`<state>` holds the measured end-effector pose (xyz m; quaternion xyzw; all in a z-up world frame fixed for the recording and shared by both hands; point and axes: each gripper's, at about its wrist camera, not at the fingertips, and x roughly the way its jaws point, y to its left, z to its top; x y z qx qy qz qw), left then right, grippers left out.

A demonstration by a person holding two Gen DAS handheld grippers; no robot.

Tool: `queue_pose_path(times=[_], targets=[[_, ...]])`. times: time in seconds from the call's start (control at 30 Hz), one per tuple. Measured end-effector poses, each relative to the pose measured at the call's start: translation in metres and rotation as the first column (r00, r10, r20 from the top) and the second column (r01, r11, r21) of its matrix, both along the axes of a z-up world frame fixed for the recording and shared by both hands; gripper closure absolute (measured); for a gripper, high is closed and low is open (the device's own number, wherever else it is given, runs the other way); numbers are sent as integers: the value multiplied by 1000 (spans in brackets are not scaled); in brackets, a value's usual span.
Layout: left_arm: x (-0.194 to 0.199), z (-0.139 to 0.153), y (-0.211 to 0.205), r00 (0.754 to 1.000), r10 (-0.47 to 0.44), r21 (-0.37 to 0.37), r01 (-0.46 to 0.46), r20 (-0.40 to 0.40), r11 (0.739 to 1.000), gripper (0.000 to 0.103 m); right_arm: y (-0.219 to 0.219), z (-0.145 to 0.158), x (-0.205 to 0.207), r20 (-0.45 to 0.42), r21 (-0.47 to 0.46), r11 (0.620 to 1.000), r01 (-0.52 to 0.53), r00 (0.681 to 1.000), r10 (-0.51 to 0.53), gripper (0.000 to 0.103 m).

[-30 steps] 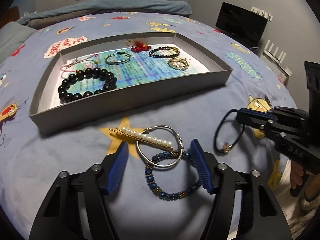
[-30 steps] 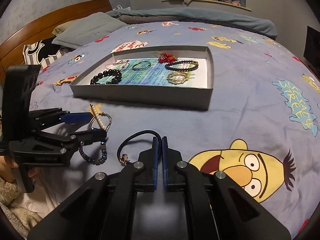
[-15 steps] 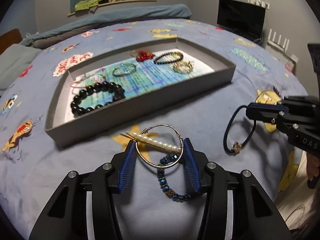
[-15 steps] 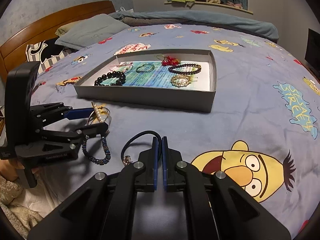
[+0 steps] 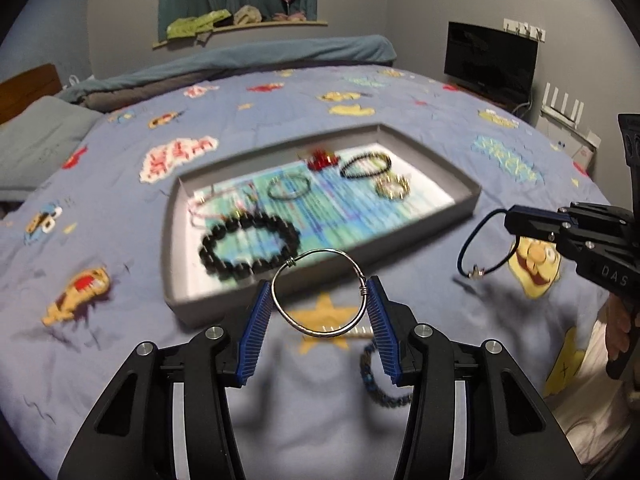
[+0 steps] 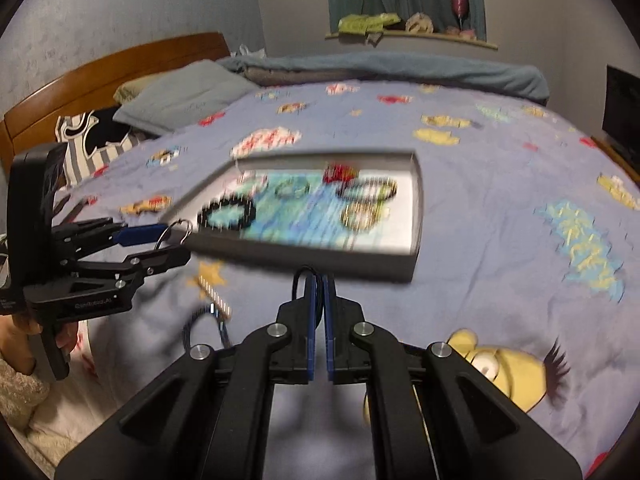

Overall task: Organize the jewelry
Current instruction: 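Carry the hoop and black hair tie into the tray and open both tools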

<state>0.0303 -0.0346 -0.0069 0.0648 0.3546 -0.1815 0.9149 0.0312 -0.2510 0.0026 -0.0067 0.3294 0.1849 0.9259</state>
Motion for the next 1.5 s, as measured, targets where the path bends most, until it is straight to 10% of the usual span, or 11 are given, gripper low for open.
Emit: queue_pose_path(times=[0.4,1.03,1.5], targets=[[62,29,-18,1000,-15,1,15,11,1000,53,13,60,55,136,54,996,69,988,-75,99],[99,-30,-45,984,-101,-12,100,-148,995,53,5,-16,102,-104,11,997,71,992,-69,99],[110,-34,-42,964,-112,-86,94,-239,992,53,15,-35,103,-124,-150,987,53,990,-72,99]])
